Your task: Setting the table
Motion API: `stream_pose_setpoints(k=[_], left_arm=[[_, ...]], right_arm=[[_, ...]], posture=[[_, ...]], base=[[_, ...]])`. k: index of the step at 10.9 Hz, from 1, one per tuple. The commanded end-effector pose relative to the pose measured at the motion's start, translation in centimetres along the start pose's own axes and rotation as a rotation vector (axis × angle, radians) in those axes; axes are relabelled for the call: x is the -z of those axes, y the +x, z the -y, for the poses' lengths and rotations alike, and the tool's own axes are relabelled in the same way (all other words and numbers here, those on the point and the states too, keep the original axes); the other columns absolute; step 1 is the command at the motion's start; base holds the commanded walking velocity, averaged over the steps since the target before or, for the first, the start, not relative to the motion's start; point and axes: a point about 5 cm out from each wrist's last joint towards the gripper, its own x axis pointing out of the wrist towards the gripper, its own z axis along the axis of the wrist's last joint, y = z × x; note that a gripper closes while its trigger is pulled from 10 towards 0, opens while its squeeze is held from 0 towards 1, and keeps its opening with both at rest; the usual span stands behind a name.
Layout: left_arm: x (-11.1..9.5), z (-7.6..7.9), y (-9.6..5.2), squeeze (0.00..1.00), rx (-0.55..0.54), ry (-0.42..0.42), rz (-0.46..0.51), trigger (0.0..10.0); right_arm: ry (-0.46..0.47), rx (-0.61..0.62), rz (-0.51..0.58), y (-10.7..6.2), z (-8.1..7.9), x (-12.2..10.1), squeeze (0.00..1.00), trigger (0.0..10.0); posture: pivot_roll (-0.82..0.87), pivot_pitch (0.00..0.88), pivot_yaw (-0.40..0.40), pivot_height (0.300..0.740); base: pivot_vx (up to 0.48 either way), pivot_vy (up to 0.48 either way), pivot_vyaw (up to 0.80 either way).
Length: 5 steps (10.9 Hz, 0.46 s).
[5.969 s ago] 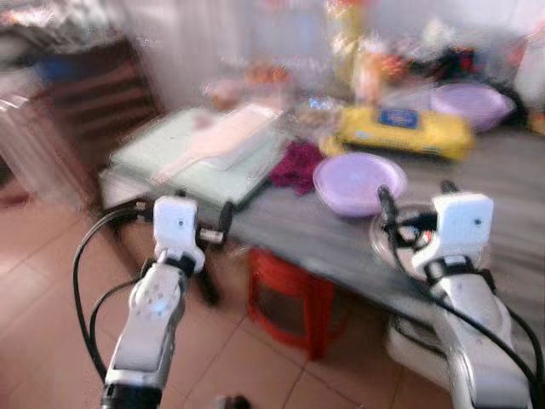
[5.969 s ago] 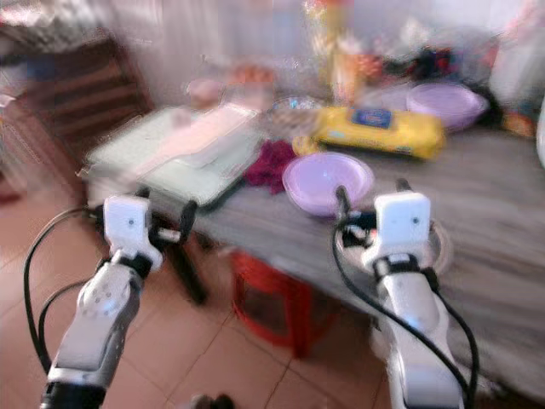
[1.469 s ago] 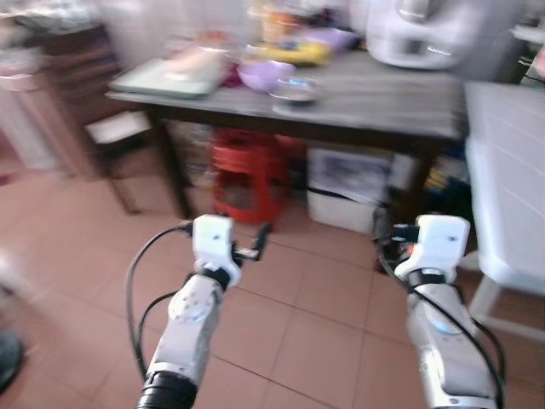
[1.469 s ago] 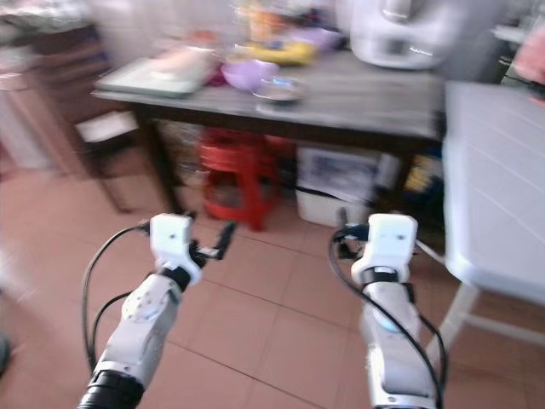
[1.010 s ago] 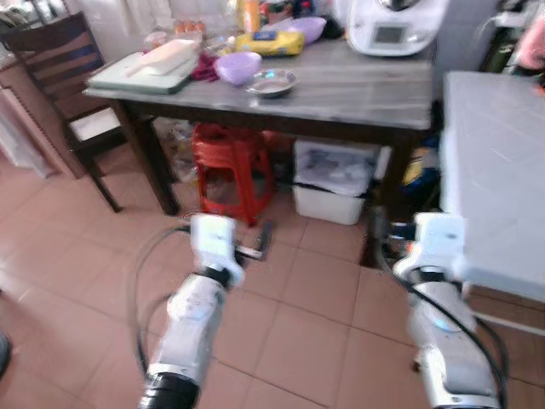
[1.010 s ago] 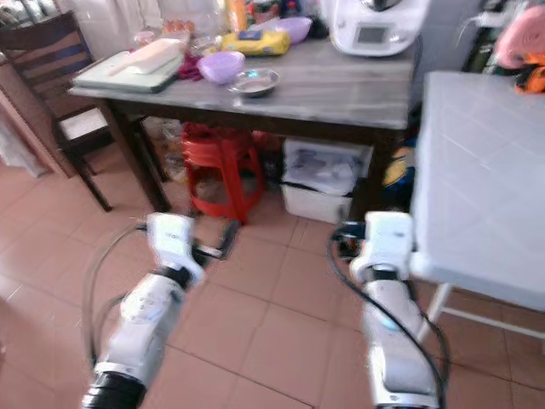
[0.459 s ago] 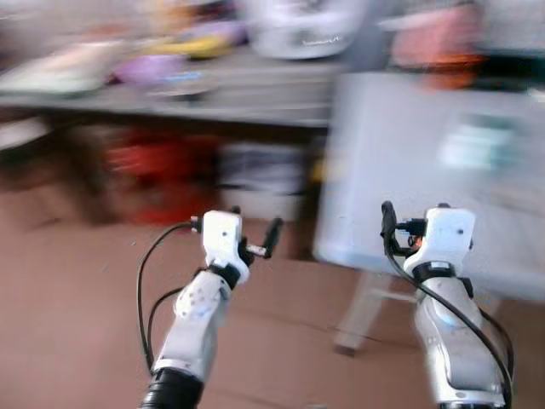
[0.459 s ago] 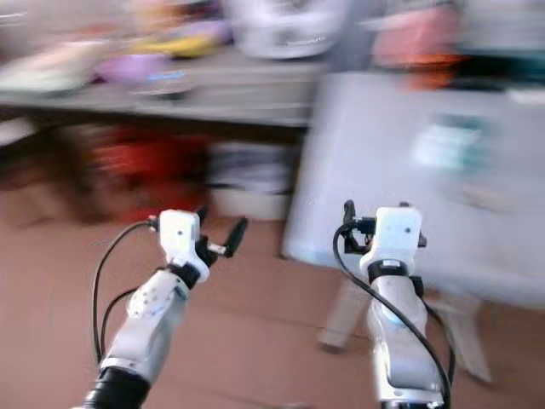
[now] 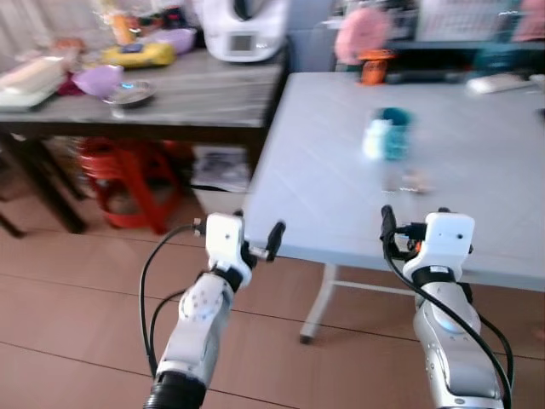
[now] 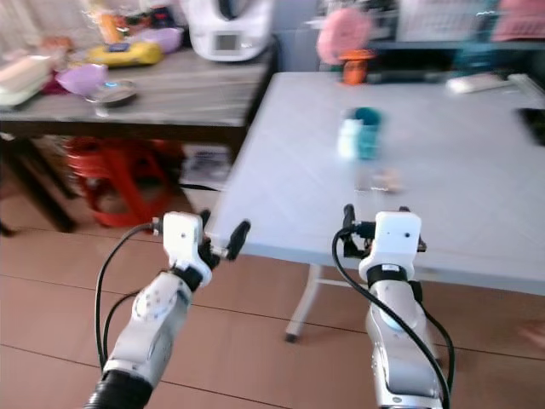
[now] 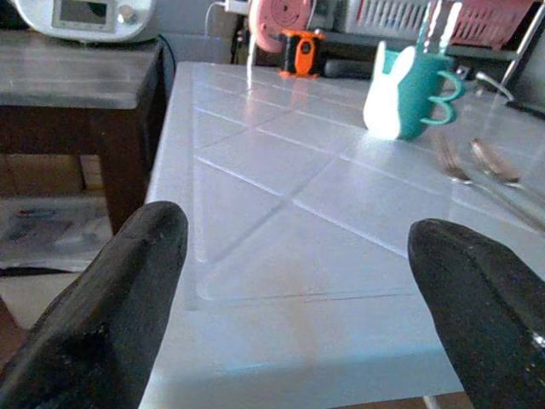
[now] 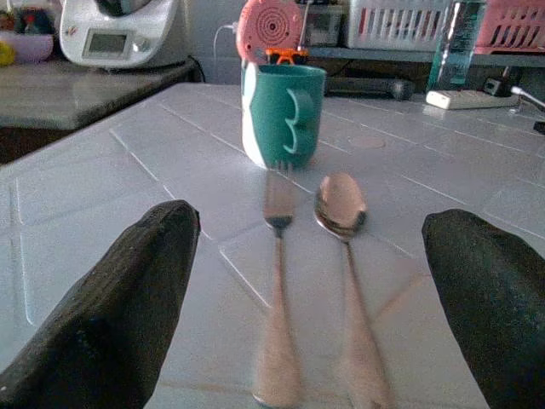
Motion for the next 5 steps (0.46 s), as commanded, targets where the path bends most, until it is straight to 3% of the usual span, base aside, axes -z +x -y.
stream_pose_setpoints(k=[1,2,4,5], left_arm=[[0.1,-1.1,-0.5,0.00,-0.033,0.013,-0.010,10.0],[0.0,-1.5,-0.6,0.00,-0.047,0.024,-0.006,10.0],[-1.0,-4.6,-1.8,0.00,-0.214,0.152,0.047,10.0],[-1.1,-5.2,-2.0,0.00,-0.230,0.175,0.042,10.0]], right_arm=[[0.012,-0.027,0.006,0.1,-0.8,-0.3,0.00,10.0],[0.012,-0.028,0.015,0.0,-0.8,-0.4,0.00,10.0],[0.009,-0.024,0.045,-0.6,-0.1,-0.5,0.00,10.0],[0.011,-0.023,0.042,-0.8,0.1,-0.4,0.00,10.0]], posture=[[-0.15,0.061,0.098,0.740],[-0.15,0.060,0.097,0.740],[-0.14,0.064,0.095,0.740],[-0.13,0.065,0.091,0.740]], base=[[0.000,0.000,0.00],[0.000,0.000,0.00],[0.000,0.000,0.00],[0.000,0.000,0.00]])
